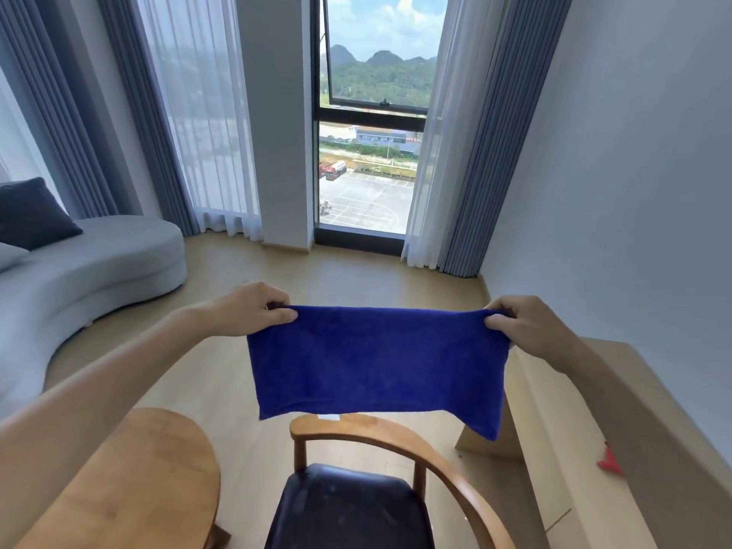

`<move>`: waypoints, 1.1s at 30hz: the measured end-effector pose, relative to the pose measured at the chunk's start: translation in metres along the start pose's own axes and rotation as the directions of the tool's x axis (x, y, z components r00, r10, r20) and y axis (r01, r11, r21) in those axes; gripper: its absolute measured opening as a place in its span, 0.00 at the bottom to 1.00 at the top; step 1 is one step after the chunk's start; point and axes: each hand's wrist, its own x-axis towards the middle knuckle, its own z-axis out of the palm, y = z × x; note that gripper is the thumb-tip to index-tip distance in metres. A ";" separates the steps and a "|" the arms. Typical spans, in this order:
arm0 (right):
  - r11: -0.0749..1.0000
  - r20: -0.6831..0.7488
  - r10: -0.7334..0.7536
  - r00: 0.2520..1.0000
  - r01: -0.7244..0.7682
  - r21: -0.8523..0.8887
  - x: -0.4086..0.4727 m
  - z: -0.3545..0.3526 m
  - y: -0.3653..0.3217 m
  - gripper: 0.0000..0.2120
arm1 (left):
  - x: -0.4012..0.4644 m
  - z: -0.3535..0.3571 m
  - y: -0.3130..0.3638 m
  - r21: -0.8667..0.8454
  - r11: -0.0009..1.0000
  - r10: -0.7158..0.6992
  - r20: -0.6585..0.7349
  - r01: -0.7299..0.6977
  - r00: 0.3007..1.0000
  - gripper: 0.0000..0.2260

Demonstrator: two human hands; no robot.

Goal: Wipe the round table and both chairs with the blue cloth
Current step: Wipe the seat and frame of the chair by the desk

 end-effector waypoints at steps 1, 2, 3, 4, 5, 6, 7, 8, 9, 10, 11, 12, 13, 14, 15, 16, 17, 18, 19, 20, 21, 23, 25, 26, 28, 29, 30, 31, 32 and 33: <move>0.999 -0.010 0.034 0.999 -0.033 0.008 0.001 0.005 0.000 0.09 | 0.002 0.005 0.001 -0.009 0.999 -0.041 -0.007 0.041 0.999 0.13; 0.998 -0.020 0.061 0.998 -0.061 0.017 0.002 0.011 0.000 0.08 | 0.004 0.010 0.003 -0.025 0.996 -0.088 -0.011 0.088 0.996 0.14; 0.996 -0.029 0.088 0.996 -0.087 0.032 0.002 0.017 0.000 0.08 | 0.006 0.014 0.005 -0.049 0.989 -0.141 -0.011 0.140 0.990 0.15; 0.992 -0.040 0.114 0.993 -0.112 0.054 0.002 0.022 -0.001 0.08 | 0.007 0.019 0.007 -0.081 0.978 -0.194 -0.011 0.192 0.981 0.14; 0.988 -0.053 0.138 0.989 -0.134 0.073 0.002 0.028 -0.002 0.08 | 0.008 0.023 0.009 -0.123 0.963 -0.243 -0.011 0.240 0.970 0.14; 0.985 -0.063 0.156 0.986 -0.150 0.084 0.003 0.033 -0.004 0.08 | 0.009 0.027 0.012 -0.180 0.943 -0.285 -0.008 0.279 0.958 0.13; 0.983 -0.066 0.169 0.983 -0.162 0.089 0.003 0.039 -0.006 0.08 | 0.010 0.031 0.016 -0.248 0.917 -0.322 0.002 0.312 0.947 0.12; 0.980 -0.061 0.179 0.982 -0.173 0.098 0.003 0.045 -0.008 0.08 | 0.012 0.035 0.020 -0.320 0.884 -0.353 0.019 0.340 0.936 0.11; 0.978 -0.051 0.186 0.981 -0.179 0.109 0.003 0.051 -0.010 0.08 | 0.013 0.039 0.025 -0.385 0.848 -0.377 0.042 0.363 0.925 0.11; 0.977 -0.042 0.185 0.982 -0.180 0.114 0.002 0.056 -0.013 0.08 | 0.013 0.043 0.028 -0.437 0.815 -0.393 0.064 0.380 0.917 0.10; 0.978 -0.035 0.179 0.983 -0.174 0.112 0.002 0.061 -0.015 0.08 | 0.014 0.047 0.031 -0.473 0.789 -0.402 0.084 0.391 0.912 0.10; 0.980 -0.031 0.172 0.985 -0.168 0.108 0.002 0.065 -0.017 0.08 | 0.015 0.050 0.032 -0.497 0.770 -0.409 0.097 0.400 0.908 0.09; 0.980 -0.029 0.168 0.985 -0.164 0.111 0.001 0.068 -0.018 0.08 | 0.016 0.052 0.034 -0.513 0.755 -0.418 0.104 0.409 0.902 0.09; 0.980 -0.030 0.166 0.986 -0.162 0.117 0.001 0.070 -0.019 0.08 | 0.016 0.055 0.035 -0.530 0.738 -0.430 0.107 0.417 0.896 0.08; 0.979 -0.036 0.165 0.986 -0.160 0.124 0.000 0.071 -0.020 0.08 | 0.017 0.056 0.036 -0.551 0.719 -0.443 0.108 0.424 0.890 0.08; 0.980 -0.046 0.159 0.986 -0.152 0.132 -0.001 0.073 -0.022 0.08 | 0.017 0.059 0.037 -0.581 0.693 -0.453 0.109 0.427 0.885 0.07; 0.981 -0.055 0.146 0.988 -0.137 0.139 -0.003 0.075 -0.025 0.08 | 0.018 0.062 0.040 -0.624 0.658 -0.458 0.114 0.423 0.881 0.06; 0.983 -0.057 0.124 0.991 -0.115 0.143 -0.006 0.078 -0.029 0.08 | 0.018 0.065 0.043 -0.676 0.611 -0.452 0.128 0.411 0.883 0.05; 0.986 -0.046 0.093 0.995 -0.085 0.145 -0.009 0.082 -0.035 0.09 | 0.019 0.069 0.048 -0.732 0.557 -0.429 0.152 0.393 0.890 0.05; 0.987 -0.022 0.054 0.998 -0.050 0.154 -0.013 0.087 -0.041 0.08 | 0.019 0.074 0.054 -0.781 0.500 -0.393 0.180 0.374 0.902 0.06; 0.985 0.011 0.011 1.000 -0.013 0.173 -0.016 0.093 -0.046 0.07 | 0.019 0.079 0.060 -0.816 0.455 -0.350 0.205 0.357 0.914 0.06; 0.977 0.061 -0.074 0.995 0.061 0.204 -0.022 0.102 -0.052 0.07 | 0.018 0.087 0.072 -0.858 0.392 -0.265 0.239 0.331 0.934 0.07; 0.963 0.094 -0.123 0.988 0.096 0.253 -0.023 0.101 -0.054 0.08 | 0.016 0.087 0.077 -0.896 0.314 -0.199 0.260 0.312 0.945 0.09; 0.949 0.129 -0.139 0.982 0.095 0.300 -0.023 0.097 -0.053 0.09 | 0.015 0.084 0.076 -0.915 0.253 -0.158 0.281 0.314 0.947 0.11; 0.934 0.205 -0.185 0.961 0.107 0.341 -0.023 0.089 -0.049 0.18 | 0.011 0.078 0.073 -0.932 0.161 -0.055 0.321 0.326 0.945 0.14; 0.939 0.229 -0.207 0.951 0.128 0.319 -0.023 0.086 -0.046 0.22 | 0.009 0.076 0.072 -0.932 0.149 -0.008 0.333 0.330 0.943 0.15; 0.945 0.243 -0.223 0.944 0.149 0.291 -0.023 0.084 -0.044 0.24 | 0.007 0.075 0.072 -0.931 0.154 0.035 0.340 0.331 0.940 0.16; 0.949 0.246 -0.236 0.940 0.168 0.265 -0.022 0.084 -0.043 0.25 | 0.005 0.074 0.072 -0.930 0.172 0.077 0.340 0.324 0.937 0.16; 0.951 0.239 -0.245 0.940 0.186 0.246 -0.021 0.085 -0.041 0.26 | 0.004 0.073 0.073 -0.931 0.194 0.117 0.336 0.310 0.934 0.16; 0.952 0.220 -0.255 0.942 0.204 0.230 -0.020 0.085 -0.040 0.26 | 0.003 0.072 0.074 -0.931 0.215 0.152 0.330 0.295 0.932 0.17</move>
